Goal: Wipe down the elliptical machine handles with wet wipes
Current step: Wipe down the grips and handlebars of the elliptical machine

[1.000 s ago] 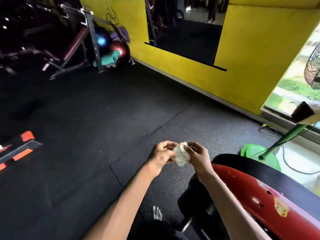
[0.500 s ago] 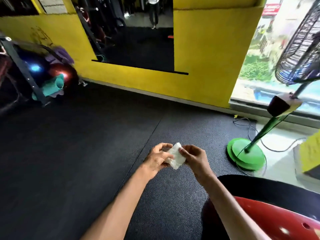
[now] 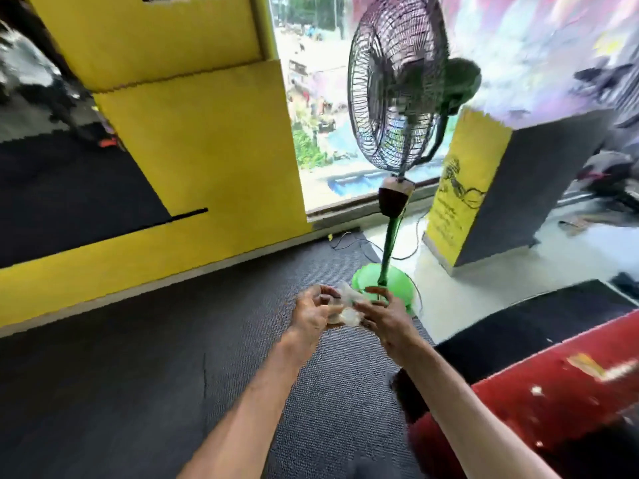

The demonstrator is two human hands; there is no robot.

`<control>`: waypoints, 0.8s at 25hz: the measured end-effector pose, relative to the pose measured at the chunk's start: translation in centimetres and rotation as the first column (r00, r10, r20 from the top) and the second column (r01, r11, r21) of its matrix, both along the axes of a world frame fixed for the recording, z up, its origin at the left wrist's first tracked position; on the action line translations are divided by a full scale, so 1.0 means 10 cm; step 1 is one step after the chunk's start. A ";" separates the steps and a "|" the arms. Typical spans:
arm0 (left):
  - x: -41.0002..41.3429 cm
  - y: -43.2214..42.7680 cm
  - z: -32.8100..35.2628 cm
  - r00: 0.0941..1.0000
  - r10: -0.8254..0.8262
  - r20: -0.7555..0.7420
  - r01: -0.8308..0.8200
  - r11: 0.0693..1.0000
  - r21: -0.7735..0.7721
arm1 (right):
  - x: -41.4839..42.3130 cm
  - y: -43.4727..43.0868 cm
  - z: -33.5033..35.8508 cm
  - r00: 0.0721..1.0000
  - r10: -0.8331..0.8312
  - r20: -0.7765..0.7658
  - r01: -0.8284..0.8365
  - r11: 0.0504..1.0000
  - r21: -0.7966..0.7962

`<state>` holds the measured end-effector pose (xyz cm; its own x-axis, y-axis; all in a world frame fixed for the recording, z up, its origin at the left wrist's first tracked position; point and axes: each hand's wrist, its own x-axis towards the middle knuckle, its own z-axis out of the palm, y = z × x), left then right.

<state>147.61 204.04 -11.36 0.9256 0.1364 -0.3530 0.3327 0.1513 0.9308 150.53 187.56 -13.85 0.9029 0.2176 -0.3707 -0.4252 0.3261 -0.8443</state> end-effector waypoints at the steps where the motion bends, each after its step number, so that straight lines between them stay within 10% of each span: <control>1: 0.16 -0.04 0.02 0.998 -0.060 0.009 0.060 0.998 -0.008 | 0.09 -0.04 0.00 0.997 -0.074 0.031 0.075 0.997 -0.029; 7: 1.36 -0.55 0.03 0.919 -0.392 0.042 0.394 0.918 -0.055 | 0.79 -0.52 0.05 0.850 -0.498 0.171 0.520 0.844 -0.131; 20: 3.61 -2.73 0.21 0.616 -0.772 0.155 0.788 0.600 -0.139 | 2.38 -2.35 0.15 0.650 -0.712 0.266 0.754 0.560 -0.343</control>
<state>183.71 176.75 -9.29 0.6724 -0.7065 -0.2207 0.3377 0.0274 0.9409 174.30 164.08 -12.32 0.7152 -0.6784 -0.1679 -0.1108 0.1272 -0.9857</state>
